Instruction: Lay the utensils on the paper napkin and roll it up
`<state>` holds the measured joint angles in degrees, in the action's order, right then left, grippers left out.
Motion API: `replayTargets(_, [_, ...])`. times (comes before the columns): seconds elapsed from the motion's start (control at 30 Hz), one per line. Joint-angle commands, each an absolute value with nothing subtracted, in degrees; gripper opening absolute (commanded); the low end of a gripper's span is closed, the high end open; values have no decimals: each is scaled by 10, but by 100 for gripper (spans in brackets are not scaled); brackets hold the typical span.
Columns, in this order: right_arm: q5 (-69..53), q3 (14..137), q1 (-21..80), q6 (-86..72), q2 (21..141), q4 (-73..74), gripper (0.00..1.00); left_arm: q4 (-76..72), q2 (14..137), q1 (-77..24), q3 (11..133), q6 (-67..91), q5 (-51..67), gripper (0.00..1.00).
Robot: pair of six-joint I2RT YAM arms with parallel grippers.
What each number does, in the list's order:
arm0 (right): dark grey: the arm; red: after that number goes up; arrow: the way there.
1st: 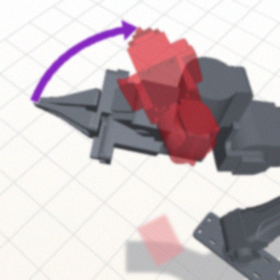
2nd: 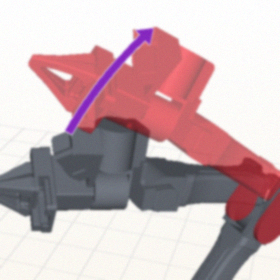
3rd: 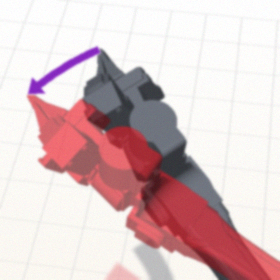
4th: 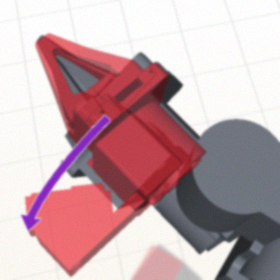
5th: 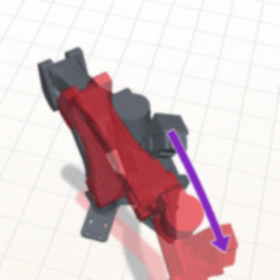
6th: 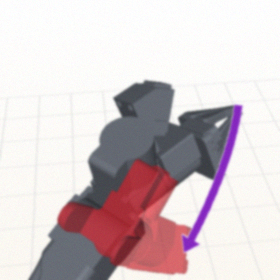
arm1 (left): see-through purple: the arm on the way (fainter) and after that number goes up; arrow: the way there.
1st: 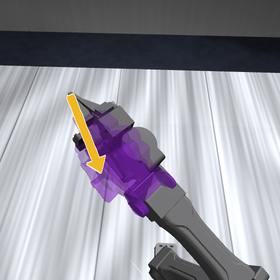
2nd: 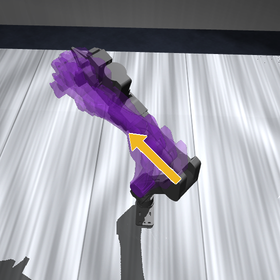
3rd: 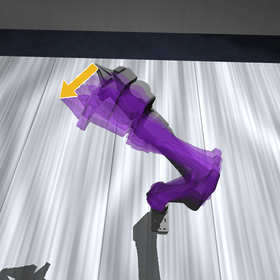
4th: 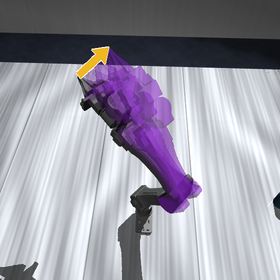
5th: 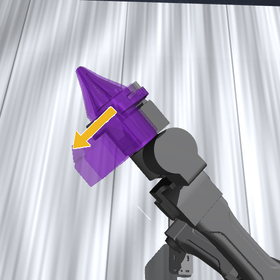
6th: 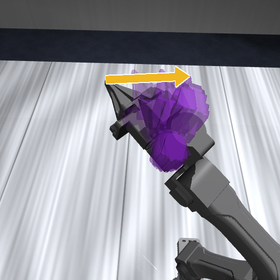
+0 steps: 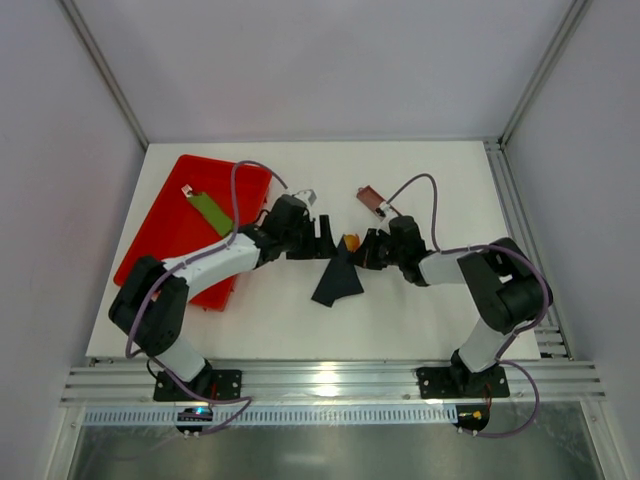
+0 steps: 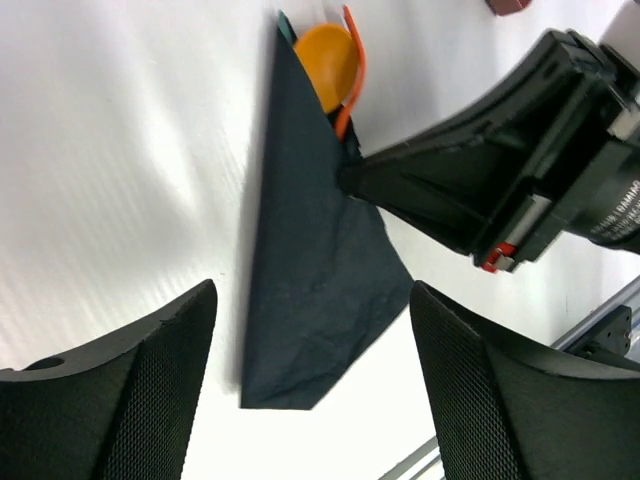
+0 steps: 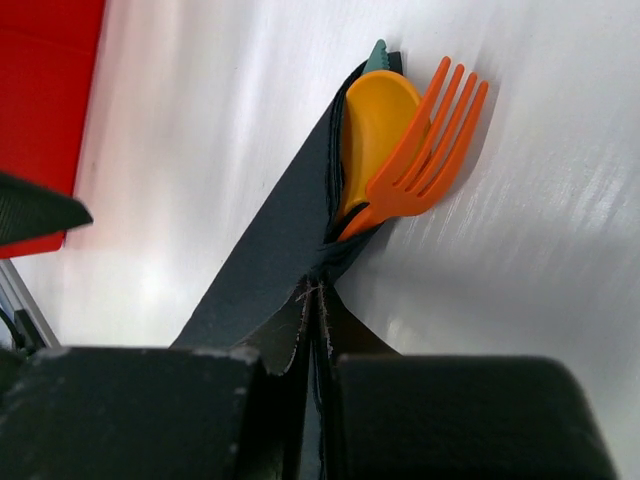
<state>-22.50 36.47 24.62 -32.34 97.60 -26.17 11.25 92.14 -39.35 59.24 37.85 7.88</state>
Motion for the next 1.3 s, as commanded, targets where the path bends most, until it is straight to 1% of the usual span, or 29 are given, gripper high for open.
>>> replayTargets(0.0, [-249, 353, 243, -295, 946, -302, 4, 129, 914, -374, 599, 341, 120, 78])
replayTargets(0.1, [-250, 354, 243, -284, 937, -295, 4, 128, 939, -370, 599, 327, 156, 79])
replayTargets(0.2, [-248, 352, 243, -273, 925, -284, 4, 128, 960, -365, 596, 323, 168, 80])
replayTargets(0.43, [-254, 345, 243, -251, 909, -285, 4, 55, 963, -328, 543, 353, 243, 83])
replayTargets(0.5, [-251, 345, 243, -252, 910, -275, 4, 50, 962, -326, 540, 354, 248, 84])
replayTargets(0.67, [-256, 338, 243, -255, 911, -286, 4, 34, 953, -326, 527, 359, 254, 80])
replayTargets(0.9, [-263, 338, 243, -243, 887, -274, 4, 37, 955, -326, 527, 353, 251, 82])
replayTargets(1.2, [-259, 341, 243, -207, 810, -222, 4, 3, 900, -325, 514, 342, 250, 85])
replayTargets(1.27, [-267, 345, 243, -199, 803, -210, 4, -24, 893, -325, 506, 342, 263, 86])
